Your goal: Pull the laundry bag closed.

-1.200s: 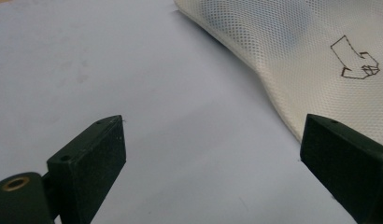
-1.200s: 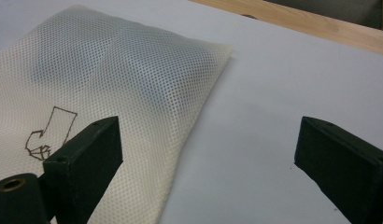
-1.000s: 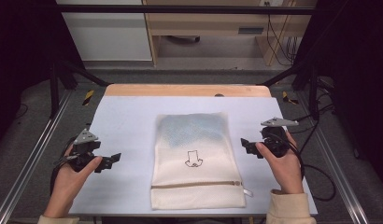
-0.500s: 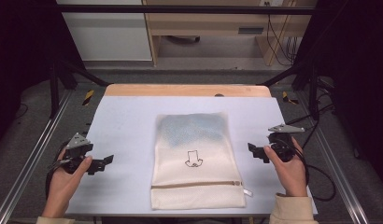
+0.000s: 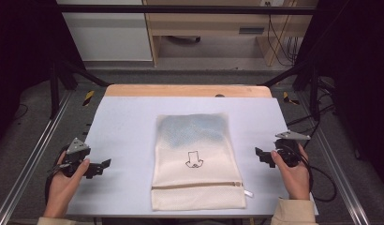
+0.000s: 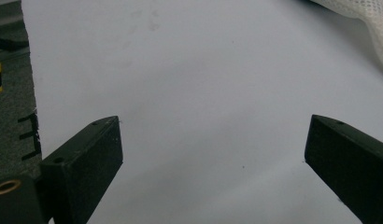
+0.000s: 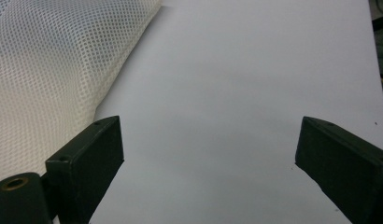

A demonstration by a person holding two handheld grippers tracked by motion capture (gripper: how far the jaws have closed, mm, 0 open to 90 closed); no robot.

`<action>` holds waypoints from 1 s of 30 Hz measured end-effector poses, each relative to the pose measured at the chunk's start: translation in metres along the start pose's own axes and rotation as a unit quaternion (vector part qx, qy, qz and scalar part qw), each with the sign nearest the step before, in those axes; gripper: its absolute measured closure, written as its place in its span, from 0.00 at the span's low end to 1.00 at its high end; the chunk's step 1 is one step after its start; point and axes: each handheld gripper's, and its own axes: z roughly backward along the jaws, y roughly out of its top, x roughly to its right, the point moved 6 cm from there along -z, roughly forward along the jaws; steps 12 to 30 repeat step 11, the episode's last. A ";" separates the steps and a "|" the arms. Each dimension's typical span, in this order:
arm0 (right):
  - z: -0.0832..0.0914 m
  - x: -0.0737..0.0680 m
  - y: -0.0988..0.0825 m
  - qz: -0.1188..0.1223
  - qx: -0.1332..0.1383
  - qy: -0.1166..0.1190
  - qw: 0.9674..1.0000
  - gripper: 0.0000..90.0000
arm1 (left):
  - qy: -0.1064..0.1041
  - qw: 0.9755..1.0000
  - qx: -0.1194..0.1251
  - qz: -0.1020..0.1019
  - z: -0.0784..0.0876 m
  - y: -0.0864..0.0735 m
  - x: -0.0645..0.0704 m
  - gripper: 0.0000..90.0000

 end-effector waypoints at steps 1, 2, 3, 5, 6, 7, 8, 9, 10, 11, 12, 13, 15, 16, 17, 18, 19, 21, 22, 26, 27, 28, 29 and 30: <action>-0.001 0.001 -0.001 0.003 0.008 -0.005 1.000 0.10 | 0.002 1.000 0.003 -0.002 -0.001 -0.002 -0.001 0.05; -0.002 0.001 -0.003 0.003 0.022 -0.005 1.000 0.11 | 0.002 1.000 0.002 -0.004 -0.002 -0.003 -0.002 0.05; -0.004 0.001 -0.004 0.006 0.030 -0.003 1.000 0.11 | 0.003 1.000 0.002 -0.004 -0.002 -0.003 -0.003 0.05; -0.007 0.001 -0.008 0.009 0.043 -0.008 0.999 0.11 | 0.007 1.000 0.012 -0.001 -0.003 -0.003 -0.004 0.05; -0.008 0.002 -0.009 0.010 0.048 -0.011 0.999 0.11 | 0.008 1.000 0.015 0.000 -0.003 -0.003 -0.003 0.05; -0.009 0.001 -0.011 0.006 0.046 -0.007 0.999 0.11 | 0.010 1.000 0.017 -0.001 -0.003 -0.002 -0.003 0.05; -0.010 0.001 -0.012 0.003 0.044 -0.006 0.999 0.11 | 0.009 1.000 0.018 -0.002 -0.003 -0.002 -0.002 0.05; -0.010 0.000 -0.012 0.003 0.043 -0.007 0.999 0.11 | 0.009 1.000 0.022 -0.005 -0.003 -0.001 -0.001 0.05; -0.011 0.000 -0.013 0.003 0.042 -0.008 0.999 0.11 | 0.006 1.000 0.024 -0.004 -0.004 0.000 0.001 0.05; -0.012 0.000 -0.013 0.003 0.042 -0.007 0.999 0.10 | 0.007 1.000 0.023 -0.010 -0.005 0.000 0.002 0.05; -0.012 0.000 -0.013 0.003 0.042 -0.007 0.999 0.10 | 0.007 1.000 0.023 -0.010 -0.005 0.000 0.002 0.05; -0.012 0.000 -0.013 0.003 0.042 -0.007 0.999 0.10 | 0.007 1.000 0.023 -0.010 -0.005 0.000 0.002 0.05; -0.012 0.000 -0.013 0.003 0.042 -0.007 0.999 0.10 | 0.007 1.000 0.023 -0.010 -0.005 0.000 0.002 0.05; -0.012 0.000 -0.013 0.003 0.042 -0.007 0.999 0.10 | 0.007 1.000 0.023 -0.010 -0.005 0.000 0.002 0.05; -0.012 0.000 -0.013 0.003 0.042 -0.007 0.999 0.10 | 0.007 1.000 0.023 -0.010 -0.005 0.000 0.002 0.05; -0.012 0.000 -0.013 0.003 0.042 -0.007 0.999 0.10 | 0.007 1.000 0.023 -0.010 -0.005 0.000 0.002 0.05; -0.012 0.000 -0.013 0.003 0.042 -0.007 0.999 0.10 | 0.007 1.000 0.023 -0.010 -0.005 0.000 0.002 0.05; -0.012 0.000 -0.013 0.003 0.042 -0.007 0.999 0.10 | 0.007 1.000 0.023 -0.010 -0.005 0.000 0.002 0.05; -0.012 0.000 -0.013 0.003 0.042 -0.007 0.999 0.10 | 0.007 1.000 0.023 -0.010 -0.005 0.000 0.002 0.05; -0.012 0.000 -0.013 0.003 0.042 -0.007 0.999 0.10 | 0.007 1.000 0.023 -0.010 -0.005 0.000 0.002 0.05; -0.012 0.000 -0.013 0.003 0.042 -0.007 0.999 0.10 | 0.007 1.000 0.023 -0.010 -0.005 0.000 0.002 0.05; -0.012 0.000 -0.013 0.003 0.042 -0.007 0.999 0.10 | 0.007 1.000 0.023 -0.010 -0.005 0.000 0.002 0.05; -0.012 0.000 -0.013 0.003 0.042 -0.007 0.999 0.10 | 0.007 1.000 0.023 -0.010 -0.005 0.000 0.002 0.05; -0.012 0.000 -0.013 0.003 0.042 -0.007 0.999 0.10 | 0.007 1.000 0.023 -0.010 -0.005 0.000 0.002 0.05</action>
